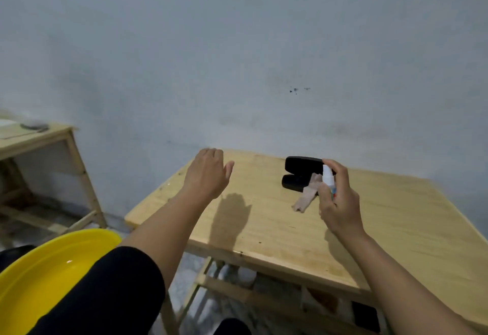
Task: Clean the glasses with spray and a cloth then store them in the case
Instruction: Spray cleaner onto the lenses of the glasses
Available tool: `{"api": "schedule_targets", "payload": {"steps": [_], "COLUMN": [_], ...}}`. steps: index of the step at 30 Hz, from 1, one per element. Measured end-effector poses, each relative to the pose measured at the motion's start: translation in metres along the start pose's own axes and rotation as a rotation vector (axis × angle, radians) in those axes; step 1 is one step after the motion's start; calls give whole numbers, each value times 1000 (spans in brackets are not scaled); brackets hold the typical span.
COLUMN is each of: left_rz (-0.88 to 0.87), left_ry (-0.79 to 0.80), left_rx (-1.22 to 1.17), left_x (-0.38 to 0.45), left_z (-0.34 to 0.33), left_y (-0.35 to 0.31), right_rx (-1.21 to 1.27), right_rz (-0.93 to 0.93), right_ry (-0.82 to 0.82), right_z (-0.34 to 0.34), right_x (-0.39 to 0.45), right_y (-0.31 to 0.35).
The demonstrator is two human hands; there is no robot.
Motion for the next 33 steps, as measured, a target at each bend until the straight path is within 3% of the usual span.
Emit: {"api": "schedule_targets", "payload": {"steps": [4,11,14,20,26,33], "left_rz": [97,62,85,97,126,253], "left_ry": [-18,72,92,-22,38,-83], "left_rx": [-28,-16,-72,-177,-218,-353], "left_x": [-21,-53,-59,-53,-40,-29], "left_z": [2,-27,-41,-52,-72,-70], "left_y": [65,141,154,160,171,172], "right_rx": [35,43,23,49,79,83], "right_rz": [19,58,51,2,-32,-53], "right_ry": [73,153,177,211,221,224], "right_z": [-44,-96,-111,-126,-130,-131], "right_x": [2,-5,-8,-9,-3,-2], "right_y": [11,20,17,11,6,2]}}
Point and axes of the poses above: each hand's wrist, its own x-axis towards the middle knuckle, its own z-axis out of the back of the hand, y = z × x, the point moved 5 cm from there along x, towards the middle knuckle, and after that the axes turned 2 degrees about y, right-handed, at the moved point
